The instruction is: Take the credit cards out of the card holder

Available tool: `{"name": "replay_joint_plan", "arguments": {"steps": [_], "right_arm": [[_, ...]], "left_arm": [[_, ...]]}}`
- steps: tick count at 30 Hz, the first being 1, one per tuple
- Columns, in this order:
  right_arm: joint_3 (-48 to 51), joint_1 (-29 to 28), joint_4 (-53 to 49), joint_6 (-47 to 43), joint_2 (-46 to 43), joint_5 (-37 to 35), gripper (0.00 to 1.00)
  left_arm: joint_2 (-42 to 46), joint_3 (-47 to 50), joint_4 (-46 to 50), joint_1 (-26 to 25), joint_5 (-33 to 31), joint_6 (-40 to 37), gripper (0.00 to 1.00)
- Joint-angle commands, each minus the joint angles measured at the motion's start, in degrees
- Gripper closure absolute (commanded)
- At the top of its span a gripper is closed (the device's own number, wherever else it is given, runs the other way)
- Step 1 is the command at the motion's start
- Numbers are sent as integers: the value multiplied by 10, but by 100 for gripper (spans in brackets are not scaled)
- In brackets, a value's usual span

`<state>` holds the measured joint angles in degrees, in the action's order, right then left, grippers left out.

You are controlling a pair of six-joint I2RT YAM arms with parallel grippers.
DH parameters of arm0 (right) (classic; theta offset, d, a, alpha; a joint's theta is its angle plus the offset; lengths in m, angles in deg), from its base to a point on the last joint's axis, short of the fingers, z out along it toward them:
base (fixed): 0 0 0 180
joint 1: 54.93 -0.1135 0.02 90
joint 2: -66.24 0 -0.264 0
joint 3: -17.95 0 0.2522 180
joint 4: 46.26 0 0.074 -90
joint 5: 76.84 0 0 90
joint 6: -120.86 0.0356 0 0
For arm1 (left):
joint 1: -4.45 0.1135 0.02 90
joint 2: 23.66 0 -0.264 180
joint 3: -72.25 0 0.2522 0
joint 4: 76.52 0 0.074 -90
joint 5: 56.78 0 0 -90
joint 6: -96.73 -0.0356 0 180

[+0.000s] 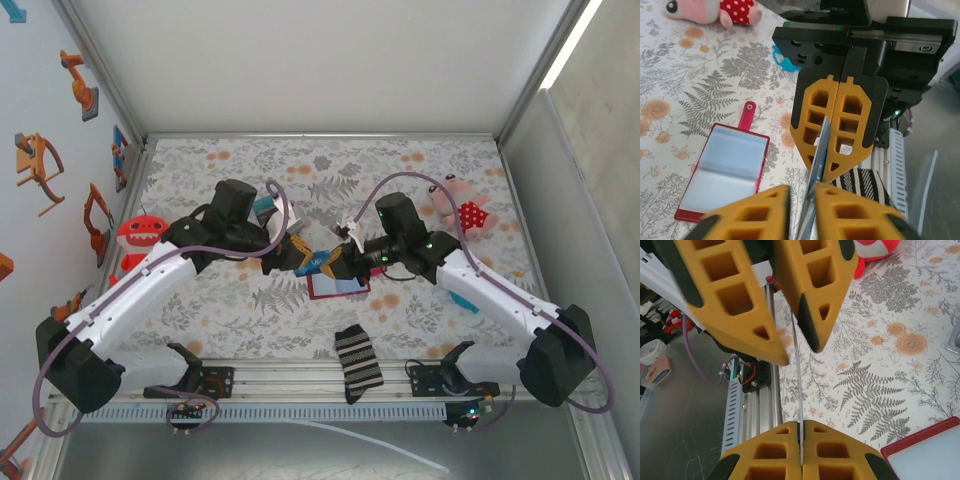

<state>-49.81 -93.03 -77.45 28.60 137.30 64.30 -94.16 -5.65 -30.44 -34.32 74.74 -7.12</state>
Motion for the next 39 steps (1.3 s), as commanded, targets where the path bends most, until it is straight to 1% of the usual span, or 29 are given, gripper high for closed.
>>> {"name": "replay_joint_plan", "arguments": {"steps": [1,3,5,8,9,10,12,13,16,19,20,21,22,26,31,39], "right_arm": [[-18,-3,-6,-9,1,-1,100],[-17,-4,-5,-10,0,-6,100],[-16,-4,-5,-10,-1,-14,100],[-14,-4,-4,-7,0,-40,100],[-14,-4,-4,-2,0,-53,89],[-12,-4,-4,3,0,-71,67],[-8,-3,-4,11,-4,-109,44],[-4,-3,-4,17,-9,-136,41],[10,-3,-2,38,-25,-223,39],[17,-3,-10,71,-37,-317,36],[19,-3,-15,82,-41,-343,29],[21,-3,-18,92,-44,-362,16],[22,-3,-23,101,-48,-382,13],[26,-2,-41,139,-64,-461,12],[27,-2,-68,171,-90,-533,12],[31,-2,-83,191,-127,-559,12]], "left_arm": [[-13,-17,35,-3,24,-41,86],[-21,-19,42,-2,24,-57,87],[-27,-20,46,-1,25,-72,100],[-38,-19,44,6,29,-89,100],[-41,-20,46,10,29,-98,100],[-43,-18,44,15,29,-107,100],[-47,-9,27,30,15,-115,100],[-50,-4,12,43,3,-115,100],[-62,8,-33,84,-33,-125,100],[-79,28,-107,123,-41,-147,100],[-87,31,-124,135,-46,-159,100],[-98,31,-135,145,-49,-166,100],[-109,28,-145,158,-52,-175,100],[-159,17,-183,196,-55,-202,100],[-228,-21,-154,218,-67,-234,100],[-286,-40,-169,228,-62,-239,100]]}}
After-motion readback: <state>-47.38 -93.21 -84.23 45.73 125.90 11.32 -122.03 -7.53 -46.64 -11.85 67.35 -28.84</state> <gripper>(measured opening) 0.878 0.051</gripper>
